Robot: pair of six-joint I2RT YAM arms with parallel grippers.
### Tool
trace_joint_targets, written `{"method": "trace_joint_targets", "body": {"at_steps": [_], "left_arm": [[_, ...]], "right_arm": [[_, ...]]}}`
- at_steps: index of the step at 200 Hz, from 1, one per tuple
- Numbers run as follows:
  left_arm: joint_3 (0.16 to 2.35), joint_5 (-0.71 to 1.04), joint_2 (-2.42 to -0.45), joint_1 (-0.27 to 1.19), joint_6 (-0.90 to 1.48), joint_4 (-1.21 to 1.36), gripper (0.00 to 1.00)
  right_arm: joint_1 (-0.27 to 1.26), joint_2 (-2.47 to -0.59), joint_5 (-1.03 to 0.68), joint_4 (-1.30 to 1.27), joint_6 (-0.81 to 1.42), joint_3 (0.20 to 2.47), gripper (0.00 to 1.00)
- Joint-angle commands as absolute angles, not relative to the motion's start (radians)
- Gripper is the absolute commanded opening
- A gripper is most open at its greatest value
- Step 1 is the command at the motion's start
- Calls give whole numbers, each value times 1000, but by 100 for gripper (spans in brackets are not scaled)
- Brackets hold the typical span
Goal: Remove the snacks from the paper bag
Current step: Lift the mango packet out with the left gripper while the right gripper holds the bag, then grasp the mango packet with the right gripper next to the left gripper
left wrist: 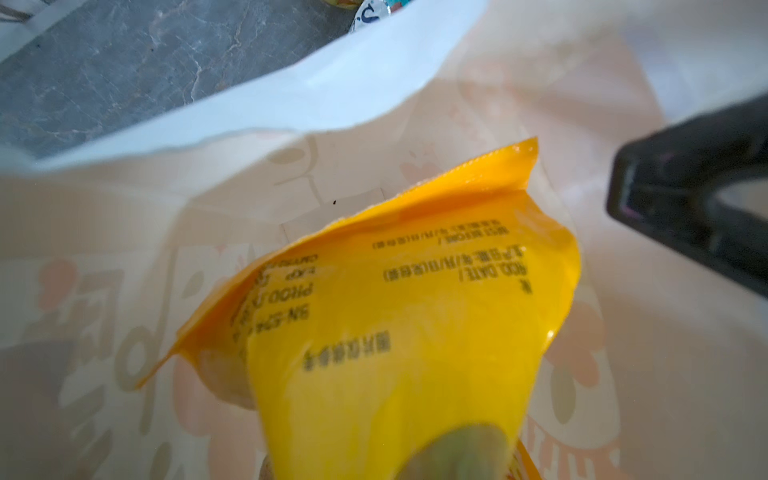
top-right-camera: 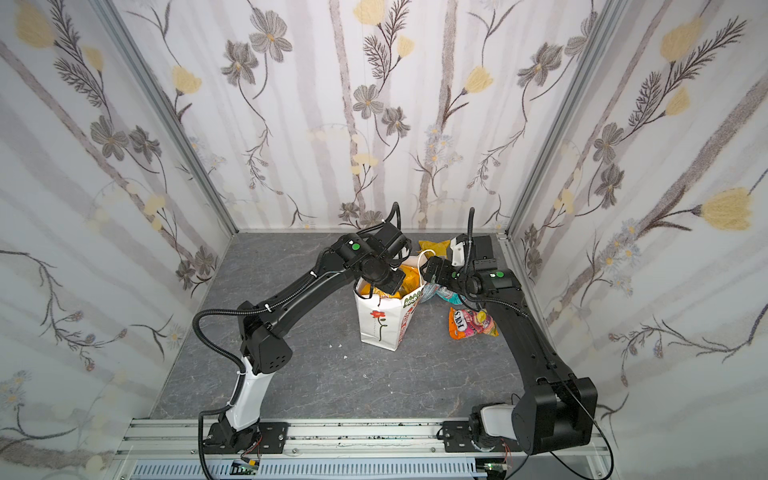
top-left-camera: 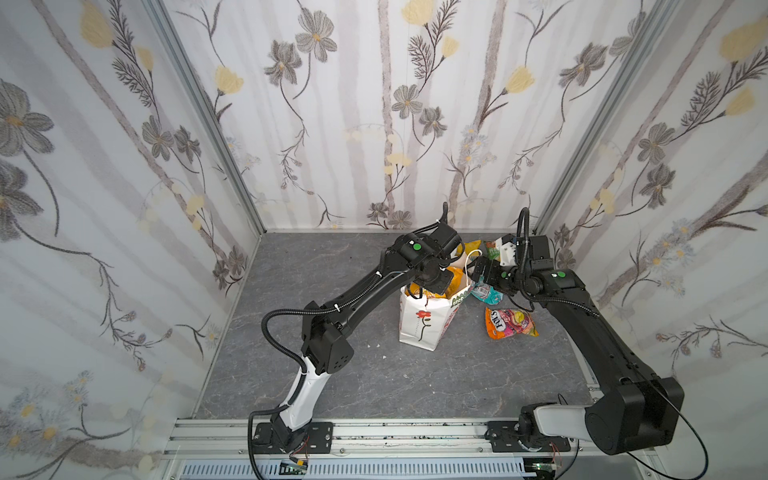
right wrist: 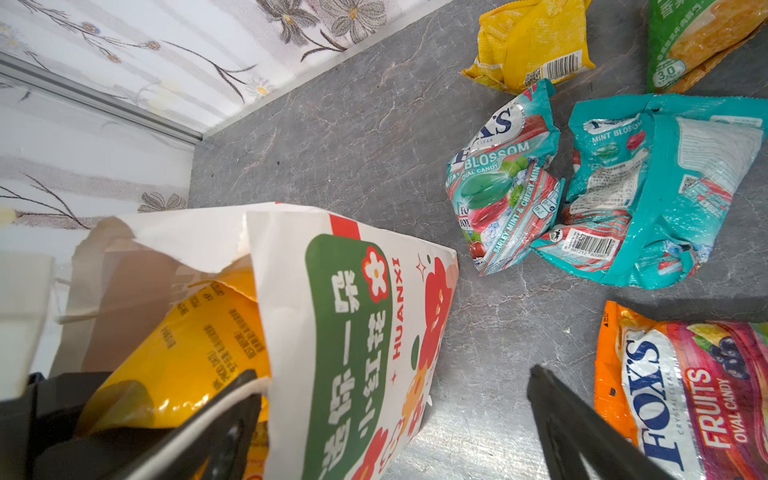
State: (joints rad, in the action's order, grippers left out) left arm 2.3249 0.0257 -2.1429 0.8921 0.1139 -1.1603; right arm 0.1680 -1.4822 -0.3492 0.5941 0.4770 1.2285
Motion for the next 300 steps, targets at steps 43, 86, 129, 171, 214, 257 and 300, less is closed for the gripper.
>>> {"method": "trace_joint_targets", "body": {"at_steps": [43, 86, 129, 171, 214, 257, 300], "left_arm": [[2250, -81, -2050, 914, -32, -993, 0], [2227, -131, -2015, 914, -58, -948, 0], [2239, -118, -2005, 910, -40, -918, 0], [2280, -96, -1994, 892, 40, -909, 0], [2364, -109, -1995, 883, 68, -941, 0], [2487, -150, -2002, 879, 77, -990, 0], [2569, -96, -1975, 880, 84, -931, 0]], "right_arm": [[118, -1470, -342, 613, 482, 1266, 99], [92, -1459, -364, 624, 471, 1267, 99], [91, -1428, -467, 575, 485, 1234, 99], [91, -1364, -560, 548, 489, 1176, 99], [79, -1287, -530, 579, 504, 1188, 99], [71, -1207, -519, 648, 528, 1269, 99], [71, -1129, -582, 497, 682, 1334, 99]]}}
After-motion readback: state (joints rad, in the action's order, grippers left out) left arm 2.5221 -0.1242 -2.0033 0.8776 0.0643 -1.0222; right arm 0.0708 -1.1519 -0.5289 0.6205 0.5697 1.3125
